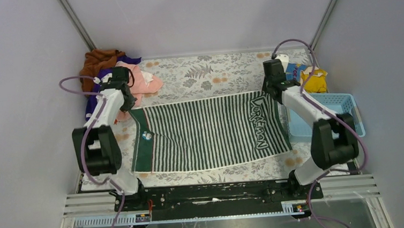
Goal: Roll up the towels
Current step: Flatten out the towel at the center of the board, then fold the towel at the center of the board.
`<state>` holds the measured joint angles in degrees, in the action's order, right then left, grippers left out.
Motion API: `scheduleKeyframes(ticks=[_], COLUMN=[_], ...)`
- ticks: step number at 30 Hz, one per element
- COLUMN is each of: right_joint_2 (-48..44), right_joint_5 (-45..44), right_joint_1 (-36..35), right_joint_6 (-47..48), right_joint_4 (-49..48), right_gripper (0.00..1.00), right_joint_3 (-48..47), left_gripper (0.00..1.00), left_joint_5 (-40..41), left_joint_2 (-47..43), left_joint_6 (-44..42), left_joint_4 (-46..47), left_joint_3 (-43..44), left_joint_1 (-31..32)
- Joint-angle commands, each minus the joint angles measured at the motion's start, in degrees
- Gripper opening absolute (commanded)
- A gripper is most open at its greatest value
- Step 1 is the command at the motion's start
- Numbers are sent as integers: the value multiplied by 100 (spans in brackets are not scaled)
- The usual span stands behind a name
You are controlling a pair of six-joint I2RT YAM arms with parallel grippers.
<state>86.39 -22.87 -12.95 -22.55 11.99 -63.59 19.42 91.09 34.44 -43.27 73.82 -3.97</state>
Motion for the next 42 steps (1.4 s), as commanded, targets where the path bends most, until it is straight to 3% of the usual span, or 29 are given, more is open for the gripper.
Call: scheduleKeyframes(ticks=[1,7,18,42], right_joint_2=[817,1890,2209,841], right_joint_5=[-196,-37,636,809], right_joint_1=[64,232,488,504], right_joint_6=[155,265,310,-54], right_joint_4=[-846,-795,-956,-109], right_gripper=[0,0,0,0], right_joint_3=[-695,-1437,-1775,-663], left_gripper=[0,0,0,0], left_joint_5=[64,118,29,-223], left_joint_2=[800,1507,1548,-382], left_joint_6=[155,-17,-46,161], left_joint_4=[487,516,602,518], left_joint_3=[665,1318,1384,-222], left_joint_1=[-151,-183,-343,-592])
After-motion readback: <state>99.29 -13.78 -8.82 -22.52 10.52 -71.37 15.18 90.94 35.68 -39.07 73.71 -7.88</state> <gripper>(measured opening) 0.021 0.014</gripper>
